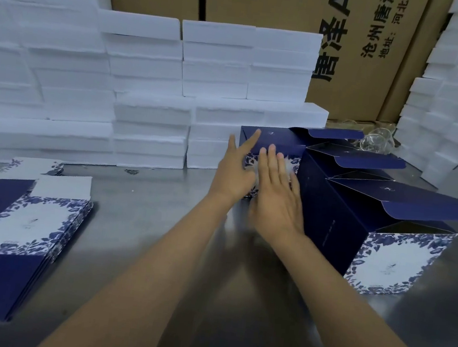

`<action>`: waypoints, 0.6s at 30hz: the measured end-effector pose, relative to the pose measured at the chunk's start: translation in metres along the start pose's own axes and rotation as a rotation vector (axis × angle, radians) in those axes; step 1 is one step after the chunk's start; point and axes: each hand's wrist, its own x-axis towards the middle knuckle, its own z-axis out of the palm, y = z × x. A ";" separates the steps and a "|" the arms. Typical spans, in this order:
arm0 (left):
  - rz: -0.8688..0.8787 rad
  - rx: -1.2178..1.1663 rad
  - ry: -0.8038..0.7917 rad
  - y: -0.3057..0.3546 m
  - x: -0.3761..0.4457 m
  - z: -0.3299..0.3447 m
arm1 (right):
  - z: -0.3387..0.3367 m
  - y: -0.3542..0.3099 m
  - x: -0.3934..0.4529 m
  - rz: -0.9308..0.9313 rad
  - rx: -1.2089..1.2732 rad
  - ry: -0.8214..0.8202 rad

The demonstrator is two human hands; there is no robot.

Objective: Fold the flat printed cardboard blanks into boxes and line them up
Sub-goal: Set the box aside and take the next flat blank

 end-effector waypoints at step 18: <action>-0.369 0.646 0.344 -0.054 -0.168 -0.176 | 0.009 -0.152 -0.109 -0.100 0.512 -0.364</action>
